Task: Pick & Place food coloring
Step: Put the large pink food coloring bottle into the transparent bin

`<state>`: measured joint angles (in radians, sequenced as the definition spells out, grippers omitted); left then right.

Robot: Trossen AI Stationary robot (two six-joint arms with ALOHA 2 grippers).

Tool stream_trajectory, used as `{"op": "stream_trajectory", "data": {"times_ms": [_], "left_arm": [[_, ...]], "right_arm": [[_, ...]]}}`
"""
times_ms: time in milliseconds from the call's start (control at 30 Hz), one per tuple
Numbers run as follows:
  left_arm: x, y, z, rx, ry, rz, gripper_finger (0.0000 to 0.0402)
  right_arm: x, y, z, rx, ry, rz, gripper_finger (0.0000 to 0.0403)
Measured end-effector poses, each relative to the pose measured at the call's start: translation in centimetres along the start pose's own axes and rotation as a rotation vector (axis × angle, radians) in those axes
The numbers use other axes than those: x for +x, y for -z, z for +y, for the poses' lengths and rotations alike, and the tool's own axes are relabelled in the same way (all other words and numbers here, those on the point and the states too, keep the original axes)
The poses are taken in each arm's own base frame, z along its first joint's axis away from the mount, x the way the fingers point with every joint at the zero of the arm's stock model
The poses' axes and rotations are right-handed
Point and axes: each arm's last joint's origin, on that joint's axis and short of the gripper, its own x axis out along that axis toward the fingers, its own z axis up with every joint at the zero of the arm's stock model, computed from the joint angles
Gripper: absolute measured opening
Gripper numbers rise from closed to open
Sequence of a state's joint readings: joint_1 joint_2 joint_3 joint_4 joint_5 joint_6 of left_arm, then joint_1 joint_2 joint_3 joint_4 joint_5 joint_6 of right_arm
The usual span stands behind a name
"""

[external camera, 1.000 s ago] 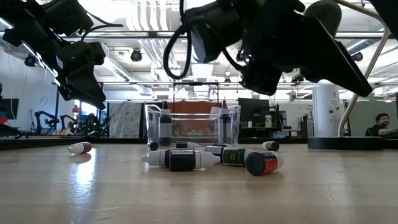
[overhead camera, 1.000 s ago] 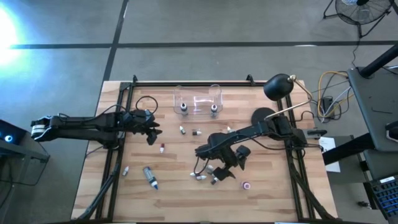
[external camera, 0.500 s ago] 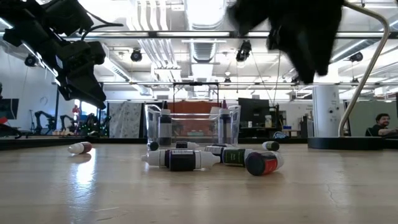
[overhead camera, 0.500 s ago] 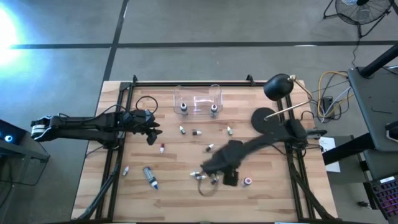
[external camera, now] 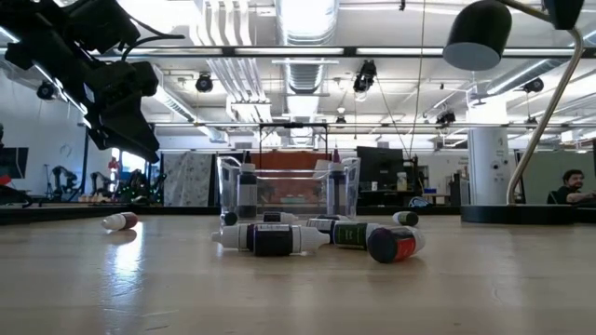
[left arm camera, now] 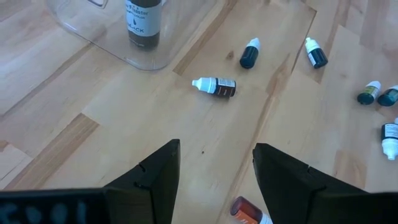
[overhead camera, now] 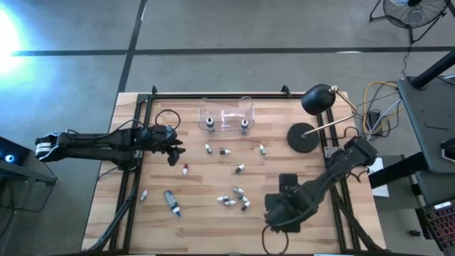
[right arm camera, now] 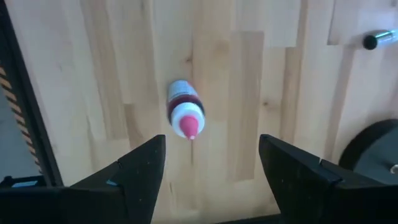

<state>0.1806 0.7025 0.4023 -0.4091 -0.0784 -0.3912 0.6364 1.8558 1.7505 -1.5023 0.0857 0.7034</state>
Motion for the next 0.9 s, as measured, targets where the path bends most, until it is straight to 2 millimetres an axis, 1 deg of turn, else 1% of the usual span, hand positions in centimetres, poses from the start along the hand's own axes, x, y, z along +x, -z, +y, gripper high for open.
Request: {"op": "stream_trajectory", "data": {"times_ms": [100, 167, 233, 467, 733, 900], "left_arm": [[0.0, 0.0, 0.0, 0.0, 0.0, -0.001, 0.0177], [0.0, 0.0, 0.0, 0.0, -0.001, -0.002, 0.0177], [0.0, 0.0, 0.0, -0.001, -0.001, -0.002, 0.0177], [0.0, 0.0, 0.0, -0.007, -0.001, -0.002, 0.0177], [0.0, 0.0, 0.0, -0.009, -0.001, -0.002, 0.0177], [0.0, 0.0, 0.0, -0.007, -0.001, -0.002, 0.0177]], "right_arm": [[0.4, 0.1, 0.7, -0.009, -0.012, -0.009, 0.0264], [1.2, 0.0, 1.1, -0.007, -0.033, -0.016, 0.0271], [2.0, -0.1, 1.3, 0.031, -0.048, -0.014, 0.0275], [4.2, 0.5, 1.0, 0.036, -0.009, 0.047, 0.0283], [5.3, 0.1, 1.6, 0.033, -0.055, -0.025, 0.0281], [5.6, 0.2, 1.5, 0.035, -0.033, -0.034, 0.0283]]}}
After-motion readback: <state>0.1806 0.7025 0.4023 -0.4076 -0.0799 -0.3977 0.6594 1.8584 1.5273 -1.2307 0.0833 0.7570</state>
